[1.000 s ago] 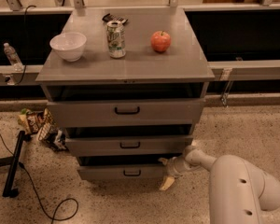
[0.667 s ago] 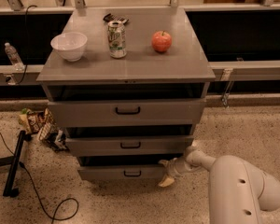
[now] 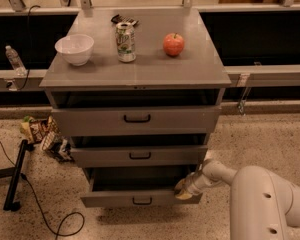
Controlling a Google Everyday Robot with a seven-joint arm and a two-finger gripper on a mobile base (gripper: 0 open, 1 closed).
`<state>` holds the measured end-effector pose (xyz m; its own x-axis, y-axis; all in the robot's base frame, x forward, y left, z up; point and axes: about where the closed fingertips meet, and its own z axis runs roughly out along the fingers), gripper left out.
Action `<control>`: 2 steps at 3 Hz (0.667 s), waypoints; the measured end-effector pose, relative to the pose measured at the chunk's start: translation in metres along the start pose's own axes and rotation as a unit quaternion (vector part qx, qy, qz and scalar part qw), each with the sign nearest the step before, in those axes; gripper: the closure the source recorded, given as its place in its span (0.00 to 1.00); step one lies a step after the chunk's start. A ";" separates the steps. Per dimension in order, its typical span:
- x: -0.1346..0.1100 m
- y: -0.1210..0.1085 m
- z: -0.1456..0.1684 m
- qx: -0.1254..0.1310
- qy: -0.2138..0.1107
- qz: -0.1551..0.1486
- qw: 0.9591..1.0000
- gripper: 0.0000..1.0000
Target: Open bottom drawer
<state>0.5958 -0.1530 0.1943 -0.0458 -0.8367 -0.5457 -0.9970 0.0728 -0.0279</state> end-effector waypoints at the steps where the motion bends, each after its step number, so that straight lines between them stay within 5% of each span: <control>1: -0.001 0.020 -0.005 -0.019 0.001 0.007 1.000 1.00; 2: -0.009 0.058 -0.015 -0.055 -0.003 0.022 0.998 1.00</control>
Offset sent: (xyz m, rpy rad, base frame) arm -0.1676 0.0149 0.0517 0.0481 0.3286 0.0672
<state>0.5370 -0.1496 0.2104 -0.0905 -0.8311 -0.5488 -0.9948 0.0496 0.0889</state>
